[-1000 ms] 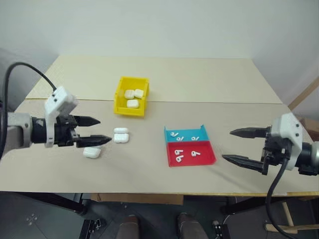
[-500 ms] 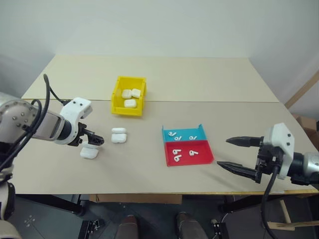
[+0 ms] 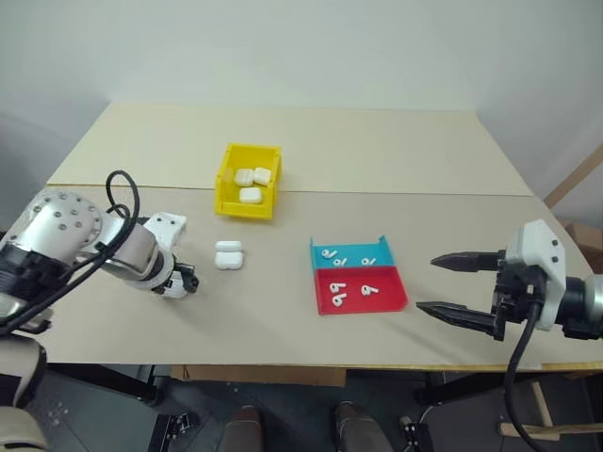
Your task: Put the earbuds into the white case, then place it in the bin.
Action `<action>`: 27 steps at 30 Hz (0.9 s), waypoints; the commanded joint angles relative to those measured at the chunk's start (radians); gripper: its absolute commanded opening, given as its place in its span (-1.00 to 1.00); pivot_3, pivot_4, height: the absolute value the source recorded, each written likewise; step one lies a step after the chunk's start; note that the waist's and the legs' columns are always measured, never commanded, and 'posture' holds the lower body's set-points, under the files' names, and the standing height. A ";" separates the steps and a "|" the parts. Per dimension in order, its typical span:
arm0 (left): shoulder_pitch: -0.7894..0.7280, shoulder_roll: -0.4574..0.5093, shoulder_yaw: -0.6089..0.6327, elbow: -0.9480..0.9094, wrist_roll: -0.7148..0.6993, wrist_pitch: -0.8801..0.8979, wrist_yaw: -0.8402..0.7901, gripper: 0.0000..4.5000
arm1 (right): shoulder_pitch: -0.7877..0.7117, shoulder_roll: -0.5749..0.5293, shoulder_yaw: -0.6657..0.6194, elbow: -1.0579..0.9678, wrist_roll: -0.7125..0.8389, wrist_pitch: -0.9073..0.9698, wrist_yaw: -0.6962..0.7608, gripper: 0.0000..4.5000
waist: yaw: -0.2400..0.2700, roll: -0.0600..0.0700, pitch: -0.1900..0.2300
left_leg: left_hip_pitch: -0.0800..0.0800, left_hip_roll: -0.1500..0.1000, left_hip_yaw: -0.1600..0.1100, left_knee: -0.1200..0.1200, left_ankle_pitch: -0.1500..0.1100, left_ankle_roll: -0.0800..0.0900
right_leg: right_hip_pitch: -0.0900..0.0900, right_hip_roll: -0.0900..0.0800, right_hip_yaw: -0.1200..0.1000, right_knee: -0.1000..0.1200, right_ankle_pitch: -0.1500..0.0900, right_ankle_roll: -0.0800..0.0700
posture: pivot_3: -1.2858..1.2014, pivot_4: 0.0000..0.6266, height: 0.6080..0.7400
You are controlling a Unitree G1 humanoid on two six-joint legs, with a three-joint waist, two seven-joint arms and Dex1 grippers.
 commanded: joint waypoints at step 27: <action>0.010 -0.086 0.082 0.157 -0.004 0.012 0.139 0.24 | 0.018 -0.038 -0.116 -0.039 0.022 0.043 -0.001 1.00 | -0.002 0.004 -0.002 | 0.002 -0.010 -0.007 -0.001 0.003 -0.004 | 0.005 -0.009 -0.007 0.001 -0.001 0.002 | 0.03 -0.52 1.00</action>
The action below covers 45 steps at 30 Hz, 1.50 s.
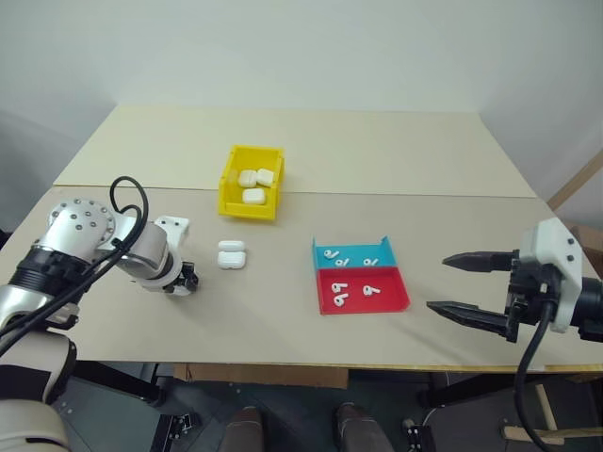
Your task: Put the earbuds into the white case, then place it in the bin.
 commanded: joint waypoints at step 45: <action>0.529 -0.269 0.565 -0.698 1.047 -0.975 -2.304 0.24 | -0.337 0.129 0.315 0.092 -0.070 -0.084 -0.041 1.00 | -0.007 -0.004 0.003 | -0.005 0.000 0.000 -0.001 0.002 -0.003 | -0.001 -0.001 -0.002 -0.004 0.000 0.002 | 0.03 -0.52 1.00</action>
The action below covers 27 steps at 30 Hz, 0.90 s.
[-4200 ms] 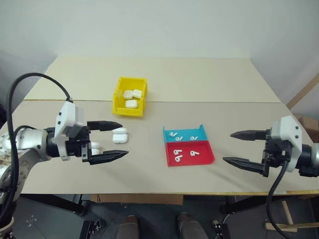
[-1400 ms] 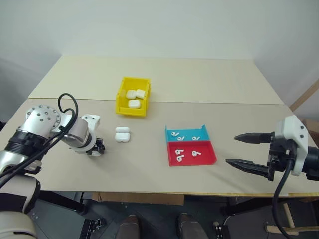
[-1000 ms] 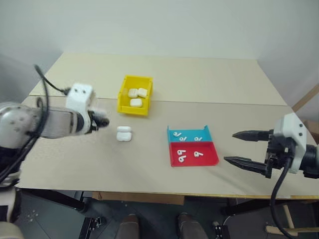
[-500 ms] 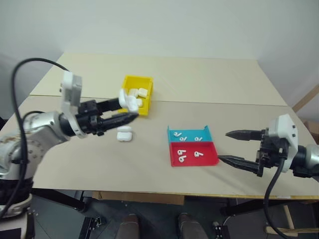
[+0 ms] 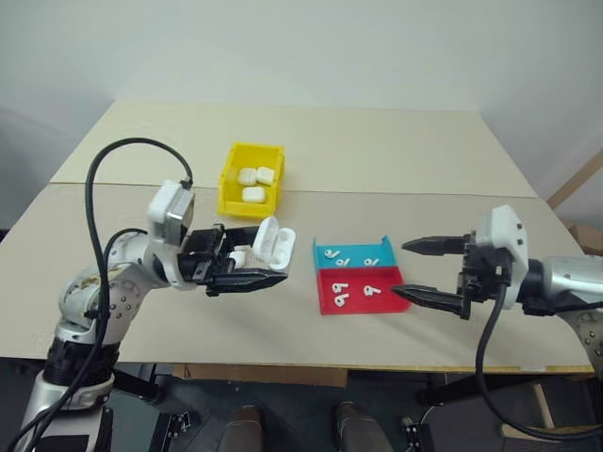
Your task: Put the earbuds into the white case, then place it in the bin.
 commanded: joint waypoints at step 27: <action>0.082 -0.036 0.034 -0.118 0.079 -0.050 0.080 0.24 | -0.709 -0.080 0.843 -0.032 -0.420 0.520 0.032 0.15 | 0.002 0.001 0.000 | 0.000 0.001 0.000 0.000 0.000 0.000 | -0.002 0.000 -0.001 0.000 0.000 0.000 | 0.03 -0.52 1.00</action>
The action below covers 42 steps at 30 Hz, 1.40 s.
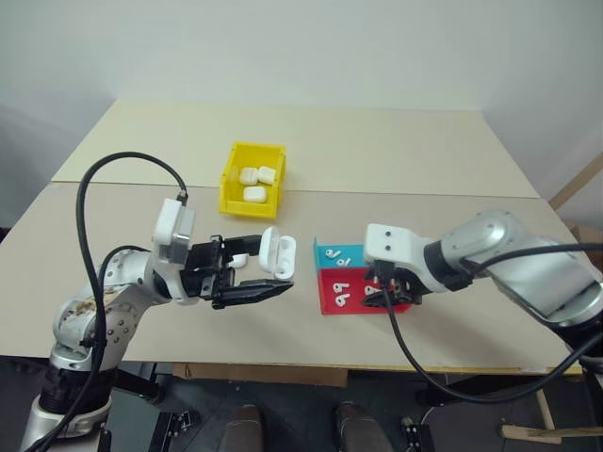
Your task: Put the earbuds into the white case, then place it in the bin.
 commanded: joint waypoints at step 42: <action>0.050 -0.024 0.004 -0.004 0.059 -0.068 -0.047 0.24 | -0.130 0.174 0.327 0.271 -0.393 -0.063 0.104 -0.12 | -0.021 0.000 0.000 | -0.002 0.000 -0.001 0.000 0.000 0.000 | -0.003 0.000 -0.001 0.002 0.000 0.000 | 0.03 -0.52 1.00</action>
